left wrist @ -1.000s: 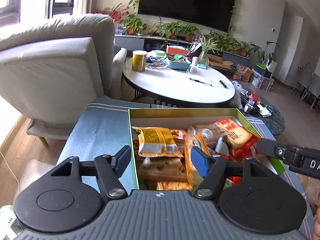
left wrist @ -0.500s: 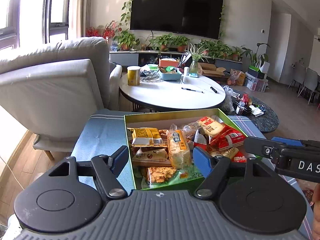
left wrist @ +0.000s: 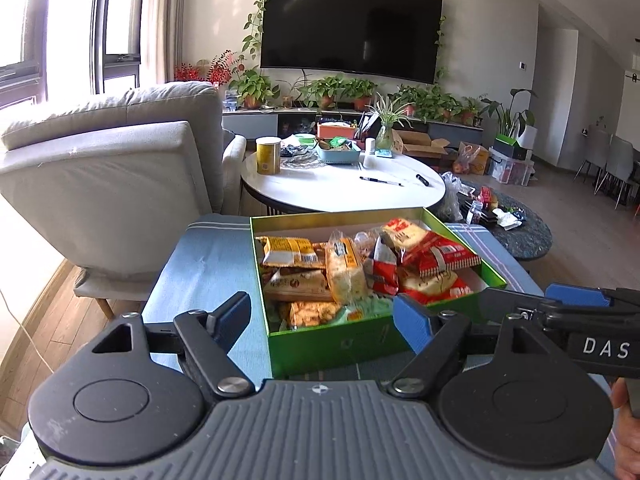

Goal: Organize snacks
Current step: 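Withdraw both tools up and away from the green box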

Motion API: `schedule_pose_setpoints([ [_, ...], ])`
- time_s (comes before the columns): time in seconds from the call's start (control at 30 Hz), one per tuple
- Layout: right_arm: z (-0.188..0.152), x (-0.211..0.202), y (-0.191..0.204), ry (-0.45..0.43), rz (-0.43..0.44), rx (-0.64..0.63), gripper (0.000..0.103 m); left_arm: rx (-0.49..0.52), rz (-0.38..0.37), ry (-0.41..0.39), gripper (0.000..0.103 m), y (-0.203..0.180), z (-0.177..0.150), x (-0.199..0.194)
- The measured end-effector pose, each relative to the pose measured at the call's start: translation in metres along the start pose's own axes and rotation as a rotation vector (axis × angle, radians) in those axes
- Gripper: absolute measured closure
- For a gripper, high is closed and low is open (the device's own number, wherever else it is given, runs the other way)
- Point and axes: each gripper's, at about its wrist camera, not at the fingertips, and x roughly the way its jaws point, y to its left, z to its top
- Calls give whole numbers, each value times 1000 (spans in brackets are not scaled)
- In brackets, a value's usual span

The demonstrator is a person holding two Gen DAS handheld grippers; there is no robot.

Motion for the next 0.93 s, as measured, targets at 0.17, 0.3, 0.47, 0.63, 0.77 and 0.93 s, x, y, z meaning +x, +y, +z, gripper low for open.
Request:
schedule_pose_setpoints([
  [0.17,-13,-8,4,2,-5,18,36,-16,0,3,24,3,-11,-10],
  [0.3,-28,-10,13,14,13,12,36,-52,30,10,24,12,-23,-15],
  [0.47,-39,-14,20,27,22,17,36,-39,55,16,20,18,-31,-22],
  [0.63,-41,-23,26,11,10,3,36,-29,60,7,17,19,-37,-29],
  [0.77,-40,-27,26,-1,2,3,36,-26,66,2,17,19,-40,-32],
  [0.93,-40,-28,25,-4,-1,5,36,-41,60,5,17,21,-39,-33],
])
